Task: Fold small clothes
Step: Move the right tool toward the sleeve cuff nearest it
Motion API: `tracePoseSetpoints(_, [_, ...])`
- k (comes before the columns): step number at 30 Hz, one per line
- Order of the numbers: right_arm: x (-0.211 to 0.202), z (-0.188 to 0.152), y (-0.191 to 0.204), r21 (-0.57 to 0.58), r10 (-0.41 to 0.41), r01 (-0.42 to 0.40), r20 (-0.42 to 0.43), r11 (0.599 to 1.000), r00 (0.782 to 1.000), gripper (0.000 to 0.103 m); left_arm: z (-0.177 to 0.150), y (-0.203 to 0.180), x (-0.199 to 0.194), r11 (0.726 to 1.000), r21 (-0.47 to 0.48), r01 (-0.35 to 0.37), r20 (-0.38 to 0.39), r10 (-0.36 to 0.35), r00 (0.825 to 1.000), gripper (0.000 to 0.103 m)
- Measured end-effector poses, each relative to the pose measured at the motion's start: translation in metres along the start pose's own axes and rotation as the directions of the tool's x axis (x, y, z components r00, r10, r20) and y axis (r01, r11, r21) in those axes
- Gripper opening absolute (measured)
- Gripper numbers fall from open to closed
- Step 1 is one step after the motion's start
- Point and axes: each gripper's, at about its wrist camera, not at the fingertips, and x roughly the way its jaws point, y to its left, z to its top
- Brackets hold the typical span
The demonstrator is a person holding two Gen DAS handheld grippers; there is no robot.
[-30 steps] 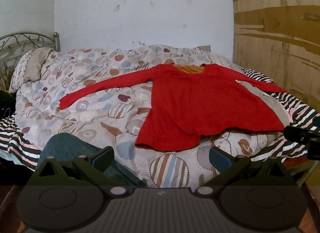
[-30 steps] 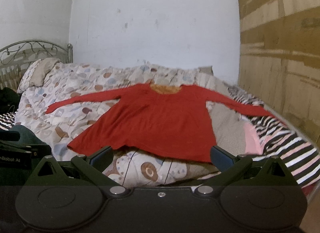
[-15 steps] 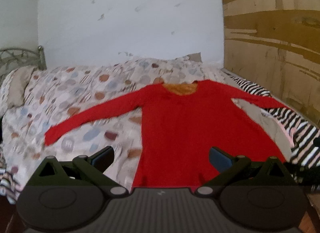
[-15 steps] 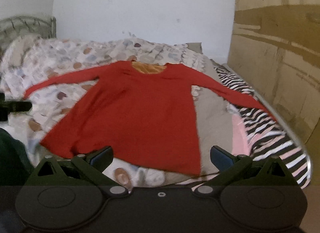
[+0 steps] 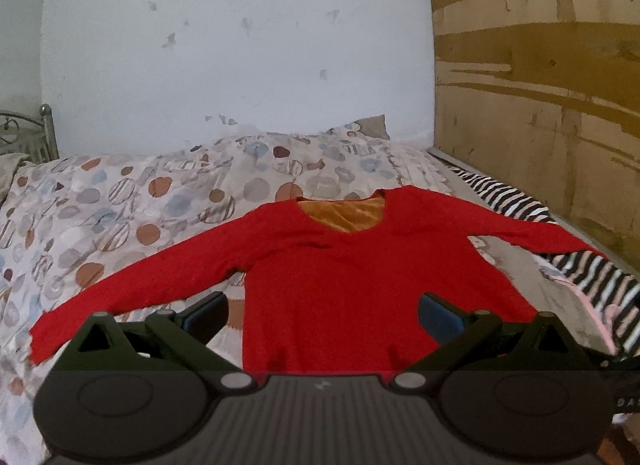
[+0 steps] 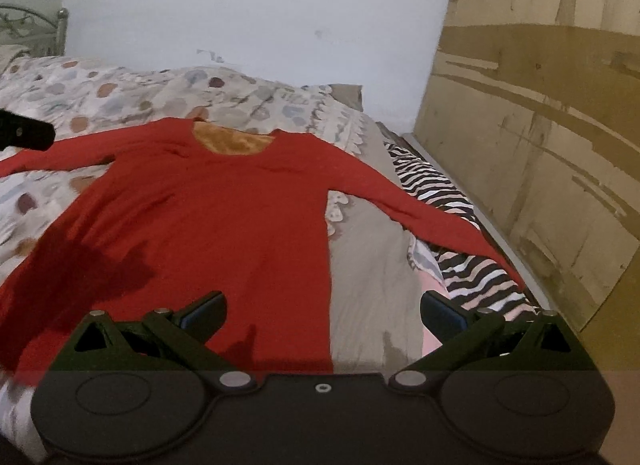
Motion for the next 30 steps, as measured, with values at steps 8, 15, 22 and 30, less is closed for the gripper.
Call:
tracePoseSetpoints(8, [0.057, 0.011, -0.022, 0.155, 0.069, -0.075, 0.043, 0.985, 0.997, 0.103, -0.007, -0.003, 0.076, 0.999, 0.046, -0.024, -0.091, 0.028, 0.995, 0.103])
tracePoseSetpoints(15, [0.104, 0.014, -0.079, 0.389, 0.061, -0.101, 0.113, 0.916, 0.992, 0.103, -0.023, 0.008, 0.118, 0.999, 0.040, -0.007, -0.149, 0.013, 0.989, 0.103])
tracePoseSetpoints(22, [0.152, 0.011, -0.109, 0.440, -0.060, 0.014, 0.090, 0.898, 0.994, 0.103, -0.025, 0.018, 0.136, 0.999, 0.054, -0.002, -0.160, 0.010, 0.987, 0.103])
tracePoseSetpoints(30, [0.193, 0.020, -0.101, 0.313, -0.219, 0.250, -0.132, 0.916, 0.967, 0.103, -0.035, 0.024, 0.143, 0.998, 0.054, 0.013, -0.191, -0.002, 0.982, 0.103])
